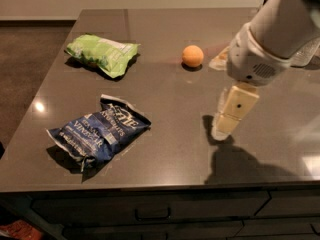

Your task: Move blue chip bag near orange

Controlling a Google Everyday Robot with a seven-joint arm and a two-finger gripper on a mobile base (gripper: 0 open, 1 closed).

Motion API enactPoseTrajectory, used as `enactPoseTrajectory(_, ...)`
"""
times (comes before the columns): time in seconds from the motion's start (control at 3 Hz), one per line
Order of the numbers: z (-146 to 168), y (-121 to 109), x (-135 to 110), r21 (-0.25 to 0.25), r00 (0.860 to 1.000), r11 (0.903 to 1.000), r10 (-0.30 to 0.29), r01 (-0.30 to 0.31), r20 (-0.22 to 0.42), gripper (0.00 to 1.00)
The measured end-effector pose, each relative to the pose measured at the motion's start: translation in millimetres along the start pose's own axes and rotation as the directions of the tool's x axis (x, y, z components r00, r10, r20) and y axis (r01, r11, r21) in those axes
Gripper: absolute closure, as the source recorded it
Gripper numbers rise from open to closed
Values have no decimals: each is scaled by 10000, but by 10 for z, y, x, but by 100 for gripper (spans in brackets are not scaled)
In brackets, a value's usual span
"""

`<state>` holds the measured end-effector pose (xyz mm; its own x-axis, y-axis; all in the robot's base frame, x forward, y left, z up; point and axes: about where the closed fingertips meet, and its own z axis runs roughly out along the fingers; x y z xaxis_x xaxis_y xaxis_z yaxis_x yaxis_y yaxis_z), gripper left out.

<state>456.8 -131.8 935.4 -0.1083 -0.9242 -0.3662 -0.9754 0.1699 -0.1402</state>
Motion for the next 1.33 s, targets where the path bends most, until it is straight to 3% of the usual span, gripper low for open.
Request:
enactPoseTrajectory(0.33, 307, 61, -331, -639, 9946, 9965, -478, 538, 917, 0)
enactPoseTrajectory(0.67, 589, 149, -666, -969, 9832, 9905, -808, 975, 1636, 0)
enactPoseTrajectory(1.33, 1161, 238, -1359, -1383, 9658, 9830, -845, 1211, 2450, 0)
